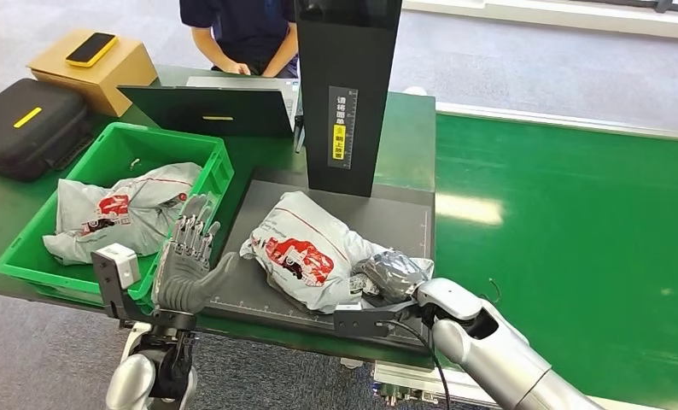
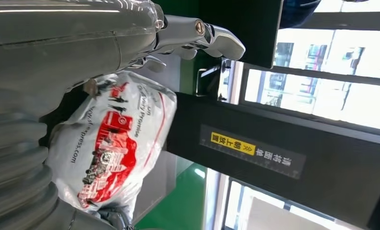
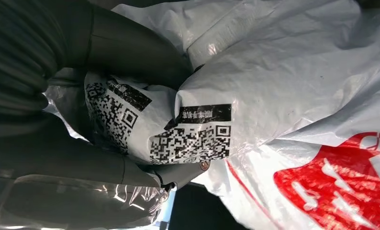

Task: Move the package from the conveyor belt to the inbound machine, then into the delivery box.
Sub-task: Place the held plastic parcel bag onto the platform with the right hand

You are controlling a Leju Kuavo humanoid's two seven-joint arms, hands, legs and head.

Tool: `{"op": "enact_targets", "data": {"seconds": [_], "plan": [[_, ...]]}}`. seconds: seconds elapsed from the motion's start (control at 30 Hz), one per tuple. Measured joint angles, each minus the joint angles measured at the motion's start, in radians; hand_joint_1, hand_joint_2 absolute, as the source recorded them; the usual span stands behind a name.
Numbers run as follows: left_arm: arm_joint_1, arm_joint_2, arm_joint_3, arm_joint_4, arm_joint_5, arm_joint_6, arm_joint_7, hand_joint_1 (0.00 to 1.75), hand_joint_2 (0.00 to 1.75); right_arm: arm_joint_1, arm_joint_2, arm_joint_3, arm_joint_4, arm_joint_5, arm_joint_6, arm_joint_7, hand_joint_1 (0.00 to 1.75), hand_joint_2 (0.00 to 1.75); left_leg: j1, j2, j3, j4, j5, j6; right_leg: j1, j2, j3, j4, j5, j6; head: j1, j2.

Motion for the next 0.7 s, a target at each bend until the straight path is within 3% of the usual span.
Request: {"op": "enact_targets", "data": {"seconds": [0.03,0.07,0.27,0.7], "plan": [[0.000,-0.001,0.001,-0.003,0.000,0.001,0.001,0.00,1.75,-0.006,-0.002,0.010,0.004,-0.021,-0.035,-0.002,0.04,1.75,0.000,0.000,0.000,0.000,0.000,0.000,0.000,0.000,0.000,0.000,0.000,0.000,0.000,0.000],[0.001,-0.002,0.002,-0.006,0.000,0.001,0.002,0.00,1.75,-0.008,-0.004,0.016,0.006,-0.044,-0.081,-0.005,0.00,1.75,0.000,0.000,0.000,0.000,0.001,0.000,0.000,0.000,0.000,0.001,0.001,0.000,0.000,0.000],[0.015,-0.008,0.008,-0.028,0.002,0.002,0.004,0.00,1.75,0.052,-0.008,-0.040,-0.078,-0.174,-0.373,-0.030,0.00,1.75,0.000,-0.001,-0.003,0.000,0.001,0.000,0.000,-0.001,-0.001,0.001,0.001,0.000,0.000,0.000],[0.035,-0.010,0.015,-0.038,-0.006,0.003,0.007,0.00,1.75,0.302,0.008,-0.319,-0.288,-0.365,-0.601,-0.082,0.00,1.75,0.000,-0.003,-0.006,0.000,0.001,0.000,0.000,-0.002,-0.004,0.000,0.000,0.000,0.000,0.000]]}}
